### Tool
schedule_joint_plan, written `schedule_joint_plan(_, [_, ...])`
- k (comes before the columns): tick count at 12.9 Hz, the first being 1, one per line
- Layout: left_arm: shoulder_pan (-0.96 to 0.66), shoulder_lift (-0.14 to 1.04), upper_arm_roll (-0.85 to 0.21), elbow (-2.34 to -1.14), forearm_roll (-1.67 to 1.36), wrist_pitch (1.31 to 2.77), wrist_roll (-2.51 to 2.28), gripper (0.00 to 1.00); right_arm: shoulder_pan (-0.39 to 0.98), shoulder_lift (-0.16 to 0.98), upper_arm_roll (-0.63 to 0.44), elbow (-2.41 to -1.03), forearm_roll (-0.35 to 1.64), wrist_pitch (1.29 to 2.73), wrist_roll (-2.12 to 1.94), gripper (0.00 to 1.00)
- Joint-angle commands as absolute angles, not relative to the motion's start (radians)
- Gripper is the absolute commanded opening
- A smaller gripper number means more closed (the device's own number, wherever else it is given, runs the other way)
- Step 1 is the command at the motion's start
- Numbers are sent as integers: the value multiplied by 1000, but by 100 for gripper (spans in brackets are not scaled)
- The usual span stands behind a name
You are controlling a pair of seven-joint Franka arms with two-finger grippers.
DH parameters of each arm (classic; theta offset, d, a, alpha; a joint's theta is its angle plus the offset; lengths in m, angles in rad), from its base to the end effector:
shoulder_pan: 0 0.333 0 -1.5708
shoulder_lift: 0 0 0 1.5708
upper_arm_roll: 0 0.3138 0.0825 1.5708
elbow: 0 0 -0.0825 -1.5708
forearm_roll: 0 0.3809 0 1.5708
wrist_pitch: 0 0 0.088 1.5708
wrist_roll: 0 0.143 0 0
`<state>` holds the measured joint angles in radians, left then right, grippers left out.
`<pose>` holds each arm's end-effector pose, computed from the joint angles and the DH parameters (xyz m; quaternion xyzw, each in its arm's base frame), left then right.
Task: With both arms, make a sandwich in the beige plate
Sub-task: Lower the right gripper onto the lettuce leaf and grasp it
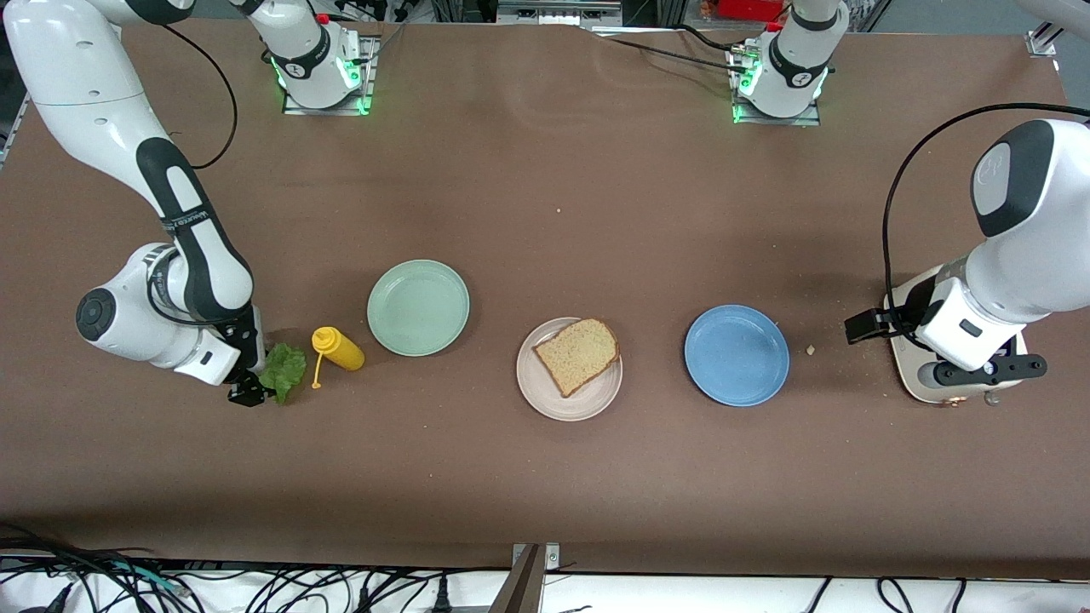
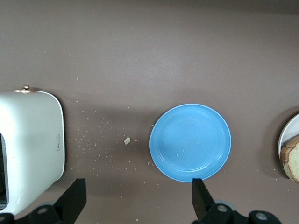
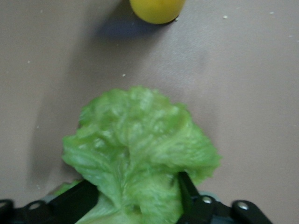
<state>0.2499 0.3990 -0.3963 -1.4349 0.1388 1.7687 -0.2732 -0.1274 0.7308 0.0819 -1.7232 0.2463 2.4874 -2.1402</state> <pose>0.6625 -0.0452 0.4383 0.9979 0.0612 -0.0185 0.0039 0.6694 -0.0292 0.1316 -0.5868 -0.8029 -0.0991 0.0335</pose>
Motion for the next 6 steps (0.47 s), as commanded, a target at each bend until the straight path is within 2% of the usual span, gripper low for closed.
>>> schedule_joint_plan(1, [261, 397, -403, -1431, 115, 1770, -247, 99, -124, 687, 74, -1781, 275, 2455, -2160, 0])
schedule_joint_plan(6, [261, 397, -403, -1431, 115, 1770, -247, 99, -124, 557, 74, -1769, 270, 2229, -2045, 0])
